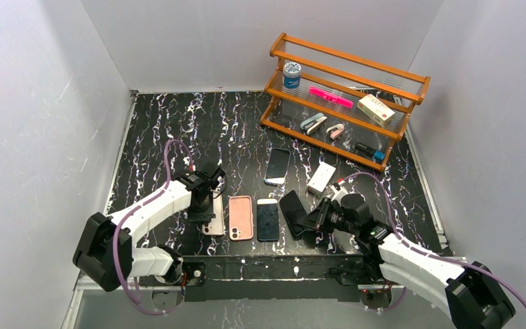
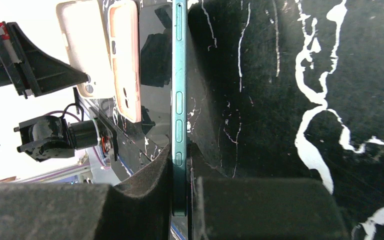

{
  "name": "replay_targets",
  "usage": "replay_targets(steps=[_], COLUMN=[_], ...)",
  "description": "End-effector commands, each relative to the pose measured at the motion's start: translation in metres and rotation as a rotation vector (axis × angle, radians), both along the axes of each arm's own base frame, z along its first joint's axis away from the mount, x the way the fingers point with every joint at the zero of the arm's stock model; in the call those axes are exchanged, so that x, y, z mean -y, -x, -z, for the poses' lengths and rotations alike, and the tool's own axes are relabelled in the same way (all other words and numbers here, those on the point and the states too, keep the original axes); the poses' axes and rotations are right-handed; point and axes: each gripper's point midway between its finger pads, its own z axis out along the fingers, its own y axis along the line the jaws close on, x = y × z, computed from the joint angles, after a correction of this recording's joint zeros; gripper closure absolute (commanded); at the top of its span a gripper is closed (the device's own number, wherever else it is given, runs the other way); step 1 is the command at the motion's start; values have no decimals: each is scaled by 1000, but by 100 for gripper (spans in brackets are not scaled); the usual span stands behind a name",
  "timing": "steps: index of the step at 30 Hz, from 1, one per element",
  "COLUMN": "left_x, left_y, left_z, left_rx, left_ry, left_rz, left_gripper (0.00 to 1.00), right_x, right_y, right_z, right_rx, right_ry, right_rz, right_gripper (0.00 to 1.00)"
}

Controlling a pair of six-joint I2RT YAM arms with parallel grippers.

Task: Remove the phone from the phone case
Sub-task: Place the phone case at the center of the board.

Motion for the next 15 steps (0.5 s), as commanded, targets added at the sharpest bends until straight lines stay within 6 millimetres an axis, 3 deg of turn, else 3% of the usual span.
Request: replay_targets(steps=[1,7,10,15], left_x=[2,12,14,22], left_y=[20,21,23,30], left_z=[9,16,18,24], left_rx=[-120,-165,-180,-241], left_ry=[14,47,57,98], left_rz=[27,59,75,109], left_gripper=[100,96,92,84], right_x=[-14,-19,-21,-20], right_y=[-1,6,13,16], right_z=[-10,-1,6,17], right_rx=[45,37,25,14], right_ry=[-63,-33,-17,20], right_rz=[-21,-21,-29,-24], right_gripper=[97,89,79,69])
